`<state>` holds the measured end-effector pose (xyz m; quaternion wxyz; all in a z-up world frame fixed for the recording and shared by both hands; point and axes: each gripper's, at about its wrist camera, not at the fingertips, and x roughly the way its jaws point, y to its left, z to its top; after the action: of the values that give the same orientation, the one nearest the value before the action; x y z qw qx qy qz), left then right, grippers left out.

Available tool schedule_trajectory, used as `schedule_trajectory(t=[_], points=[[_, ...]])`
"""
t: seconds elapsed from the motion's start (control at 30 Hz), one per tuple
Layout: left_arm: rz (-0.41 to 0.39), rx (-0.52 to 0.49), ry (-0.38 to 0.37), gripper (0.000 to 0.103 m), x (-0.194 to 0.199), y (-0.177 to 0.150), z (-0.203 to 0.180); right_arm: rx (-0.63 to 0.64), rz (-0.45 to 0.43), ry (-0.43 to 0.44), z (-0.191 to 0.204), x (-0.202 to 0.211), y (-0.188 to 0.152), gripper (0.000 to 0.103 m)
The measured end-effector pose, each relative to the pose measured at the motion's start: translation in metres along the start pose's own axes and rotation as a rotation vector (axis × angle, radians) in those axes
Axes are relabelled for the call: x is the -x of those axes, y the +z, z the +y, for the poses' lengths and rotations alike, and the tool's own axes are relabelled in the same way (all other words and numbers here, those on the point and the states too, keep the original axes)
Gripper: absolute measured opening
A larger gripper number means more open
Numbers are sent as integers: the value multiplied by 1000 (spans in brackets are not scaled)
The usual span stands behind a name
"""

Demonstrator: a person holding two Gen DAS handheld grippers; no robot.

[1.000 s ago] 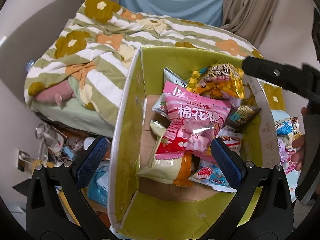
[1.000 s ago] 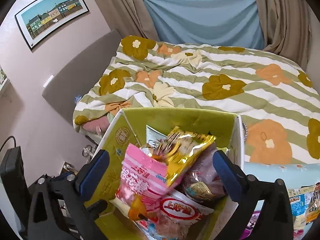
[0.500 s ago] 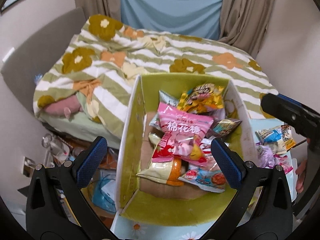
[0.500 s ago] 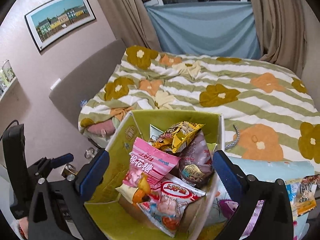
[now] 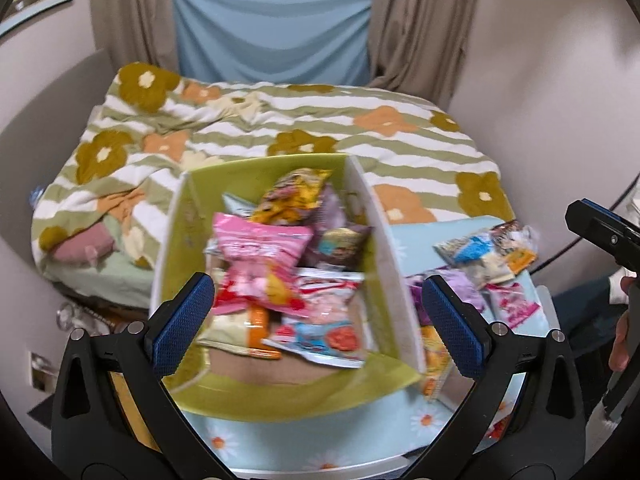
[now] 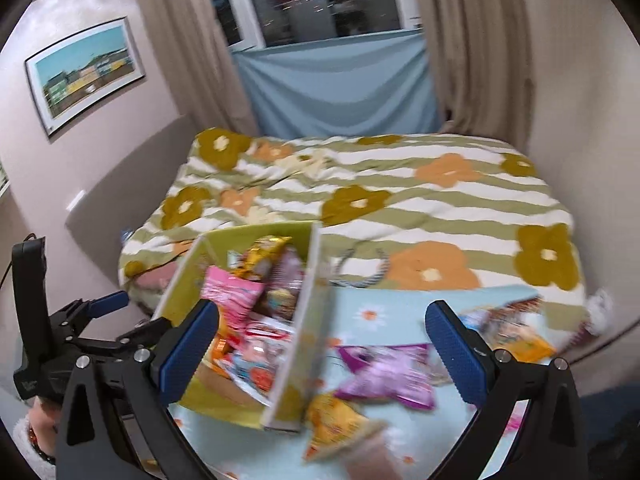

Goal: Organize snacks
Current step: 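Move both open grippers back from the box to the snack pile, then grasp the pink cake pack with the left gripper while the right grasps the pink-white bag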

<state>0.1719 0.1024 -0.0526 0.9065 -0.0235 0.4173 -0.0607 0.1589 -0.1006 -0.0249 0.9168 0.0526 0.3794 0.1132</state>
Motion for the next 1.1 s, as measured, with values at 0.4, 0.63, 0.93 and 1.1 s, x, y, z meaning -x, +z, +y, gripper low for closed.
schedule_trajectory(t=[0.4, 0.63, 0.93, 1.1], points=[[3, 63, 85, 103, 3, -40, -99, 29, -7, -62, -102, 38, -31, 103], [8, 219, 186, 103, -3, -77, -138, 84, 67, -4, -156, 26, -55, 103], [156, 385, 290, 103, -55, -152, -166, 141, 188, 68, -201, -22, -99, 103], [230, 405, 291, 103, -94, -176, -181, 116, 240, 87, -216, -52, -120, 103]])
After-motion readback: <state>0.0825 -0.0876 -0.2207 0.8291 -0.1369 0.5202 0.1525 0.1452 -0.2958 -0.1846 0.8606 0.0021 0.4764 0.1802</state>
